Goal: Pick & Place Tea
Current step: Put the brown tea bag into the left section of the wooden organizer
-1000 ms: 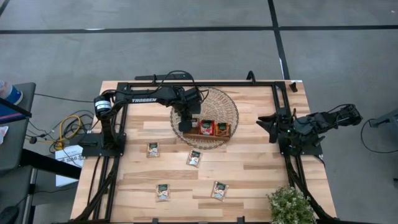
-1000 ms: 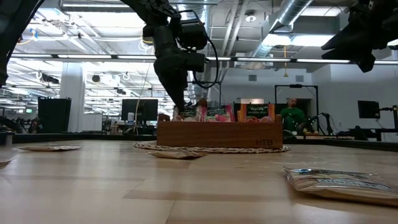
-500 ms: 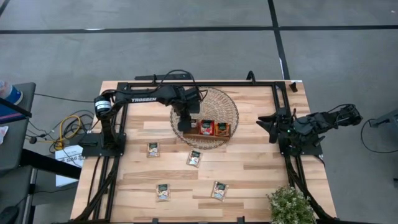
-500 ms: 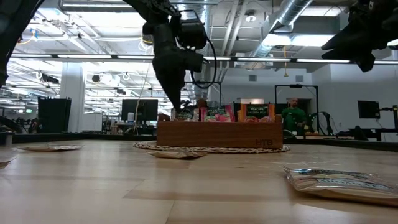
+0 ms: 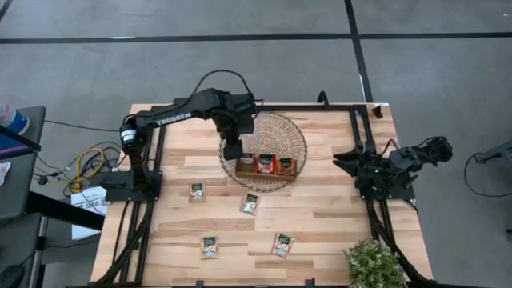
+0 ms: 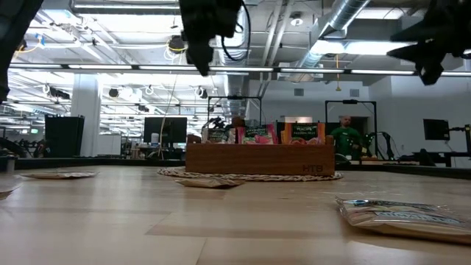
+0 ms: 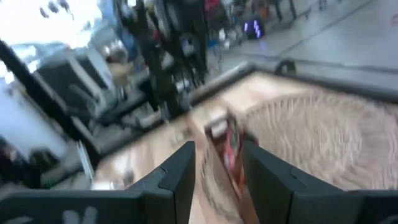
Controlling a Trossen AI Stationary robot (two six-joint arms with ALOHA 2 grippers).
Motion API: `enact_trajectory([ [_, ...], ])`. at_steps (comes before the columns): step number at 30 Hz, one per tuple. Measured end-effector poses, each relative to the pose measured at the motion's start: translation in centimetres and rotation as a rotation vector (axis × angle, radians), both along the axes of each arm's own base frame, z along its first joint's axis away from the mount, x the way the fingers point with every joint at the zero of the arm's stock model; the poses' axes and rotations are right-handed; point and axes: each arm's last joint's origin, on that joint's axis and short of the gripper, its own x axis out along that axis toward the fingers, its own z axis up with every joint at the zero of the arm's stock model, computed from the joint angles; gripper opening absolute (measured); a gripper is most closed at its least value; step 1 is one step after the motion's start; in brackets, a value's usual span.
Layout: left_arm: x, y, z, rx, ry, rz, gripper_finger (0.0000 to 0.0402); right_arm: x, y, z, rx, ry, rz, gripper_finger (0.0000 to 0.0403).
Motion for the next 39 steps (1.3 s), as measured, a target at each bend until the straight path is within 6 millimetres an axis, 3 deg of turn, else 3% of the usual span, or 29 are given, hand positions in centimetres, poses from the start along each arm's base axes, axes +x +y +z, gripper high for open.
enact_trajectory([
  [5, -2.0, -1.4, 2.1, -0.220, -0.084, -0.033, 0.0129, 0.9, 0.7, -1.5, 0.035, 0.035, 0.054, 0.0123],
  [10, -5.2, -2.6, 2.6, -0.240, -0.083, 0.072, 0.0129, 1.2, 1.0, -2.3, 0.042, 0.046, 0.086, 0.0123],
  [13, -6.9, -3.4, 1.0, -0.245, -0.055, 0.184, 0.0129, 1.1, 1.1, -2.2, 0.017, 0.040, 0.092, 0.0123],
  [17, -9.0, -5.1, -2.8, -0.298, 0.065, 0.299, 0.0129, 1.1, 1.0, -2.3, -0.009, 0.051, 0.082, 0.0123],
  [23, -10.9, -6.6, -7.7, -0.248, 0.241, 0.318, 0.0129, 1.2, 0.9, -2.3, -0.008, 0.052, 0.064, 0.0123],
  [30, -11.7, -6.8, -11.3, -0.079, 0.291, 0.306, 0.0129, 1.2, 0.8, -2.3, 0.020, 0.048, 0.045, 0.0123],
  [39, -12.7, -7.4, -14.6, -0.077, 0.307, 0.310, 0.0129, 1.2, 0.8, -2.3, 0.028, 0.047, 0.041, 0.0123],
])
